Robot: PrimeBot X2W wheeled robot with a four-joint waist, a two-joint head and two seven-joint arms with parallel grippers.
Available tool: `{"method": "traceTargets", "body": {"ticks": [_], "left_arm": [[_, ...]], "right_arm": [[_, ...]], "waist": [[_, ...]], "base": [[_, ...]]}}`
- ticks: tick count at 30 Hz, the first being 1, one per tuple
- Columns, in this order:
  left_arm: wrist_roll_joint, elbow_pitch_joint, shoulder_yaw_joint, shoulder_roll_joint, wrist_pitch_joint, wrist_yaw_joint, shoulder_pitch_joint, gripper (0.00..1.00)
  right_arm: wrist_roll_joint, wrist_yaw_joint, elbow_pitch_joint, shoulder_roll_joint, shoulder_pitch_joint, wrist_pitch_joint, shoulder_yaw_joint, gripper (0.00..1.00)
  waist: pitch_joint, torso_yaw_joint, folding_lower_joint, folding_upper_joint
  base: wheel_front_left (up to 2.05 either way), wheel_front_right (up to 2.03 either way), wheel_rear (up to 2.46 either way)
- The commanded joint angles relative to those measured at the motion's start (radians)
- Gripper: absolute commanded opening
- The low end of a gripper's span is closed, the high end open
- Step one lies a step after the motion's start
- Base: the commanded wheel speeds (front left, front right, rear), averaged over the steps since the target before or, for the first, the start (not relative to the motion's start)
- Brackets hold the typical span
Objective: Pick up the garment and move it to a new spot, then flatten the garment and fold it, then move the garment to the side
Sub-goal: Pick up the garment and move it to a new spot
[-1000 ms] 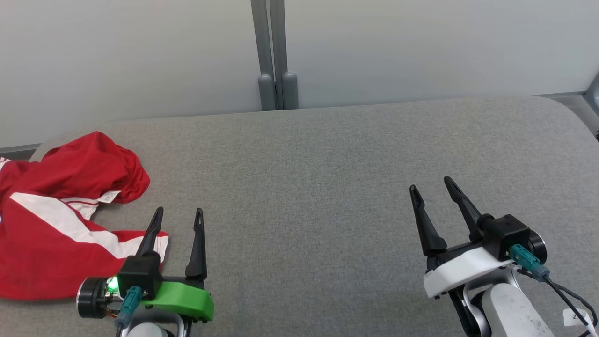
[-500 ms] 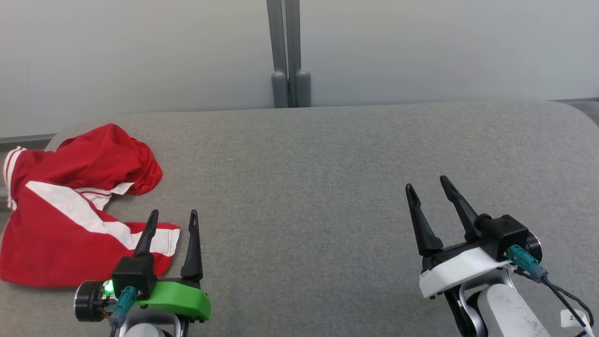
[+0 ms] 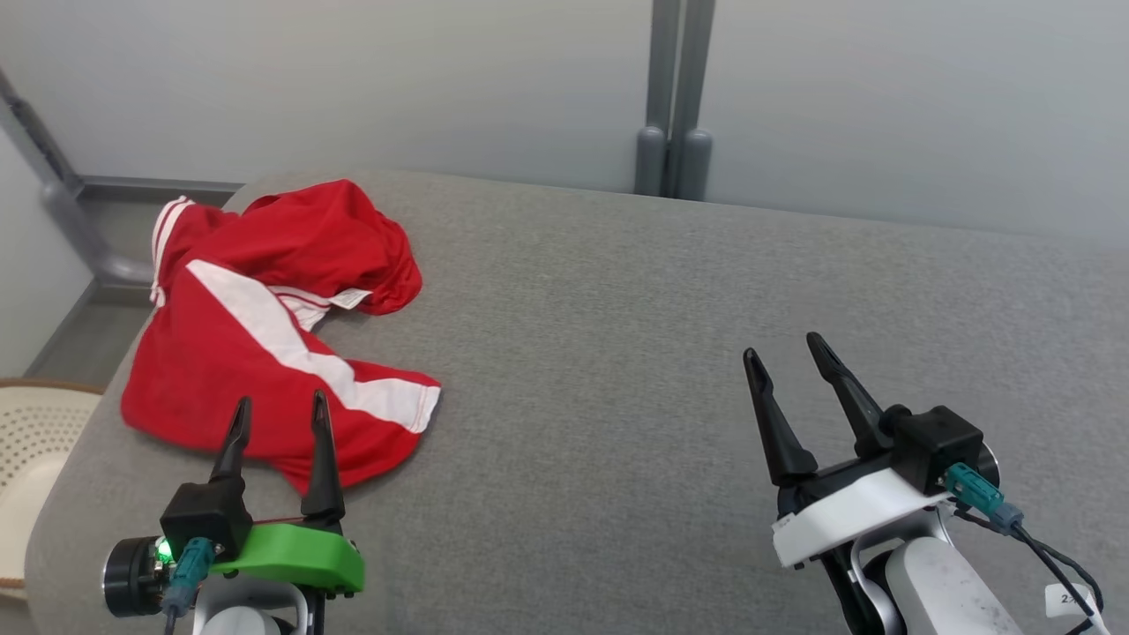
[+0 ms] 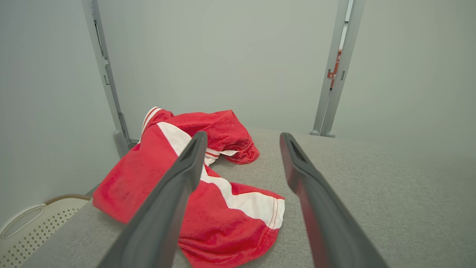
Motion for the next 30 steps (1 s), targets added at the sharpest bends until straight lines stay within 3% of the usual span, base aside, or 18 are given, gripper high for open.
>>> {"method": "traceTargets", "body": {"ticks": [1, 8, 15, 22, 30], "left_arm": [[-0.007, -0.002, 0.009, 0.006, -0.003, 0.002, 0.002, 1.00], [-0.045, 0.013, 0.034, 0.003, -0.003, -0.002, 0.012, 1.00], [-0.047, 0.025, 0.031, 0.002, -0.003, 0.000, 0.010, 1.00], [-0.081, 0.042, 0.040, 0.010, 0.033, -0.016, -0.034, 1.00], [-0.128, -0.001, 0.081, 0.108, 0.257, -0.021, -0.179, 1.00]], "right_arm": [[0.007, 0.000, -0.004, 0.000, 0.000, -0.003, 0.010, 1.00], [0.027, 0.000, -0.025, -0.007, -0.011, -0.003, 0.043, 1.00], [0.034, 0.000, -0.030, -0.005, -0.010, -0.003, 0.051, 1.00], [0.035, 0.000, -0.028, -0.014, -0.013, -0.003, 0.065, 1.00], [0.041, 0.000, -0.048, -0.034, -0.026, -0.003, 0.087, 1.00]], "waist": [[0.008, 0.090, 0.0000, 0.0000], [0.007, 0.174, 0.0000, 0.0000], [0.003, 0.204, 0.0000, 0.0000], [0.015, 0.187, 0.0000, 0.0000], [0.050, 0.111, 0.0000, 0.0000]], "base": [[0.00, 0.00, 0.00], [0.00, 0.00, 0.00], [0.00, 0.00, 0.00], [0.00, 0.00, 0.00], [0.00, 0.00, 0.00]]}}
